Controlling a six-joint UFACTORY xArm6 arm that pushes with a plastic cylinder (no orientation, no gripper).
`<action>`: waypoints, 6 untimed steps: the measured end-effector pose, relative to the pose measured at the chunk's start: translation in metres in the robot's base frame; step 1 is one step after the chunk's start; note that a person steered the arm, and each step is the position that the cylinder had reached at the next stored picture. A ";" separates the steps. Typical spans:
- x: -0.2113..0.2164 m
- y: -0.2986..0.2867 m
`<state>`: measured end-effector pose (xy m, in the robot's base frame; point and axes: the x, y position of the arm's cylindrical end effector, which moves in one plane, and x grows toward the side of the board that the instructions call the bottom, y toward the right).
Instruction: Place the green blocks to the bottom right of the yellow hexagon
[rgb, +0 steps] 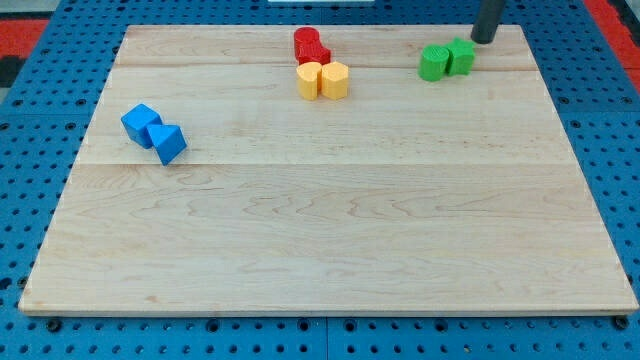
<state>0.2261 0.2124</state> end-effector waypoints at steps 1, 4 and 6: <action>0.026 -0.022; 0.072 -0.094; 0.095 -0.151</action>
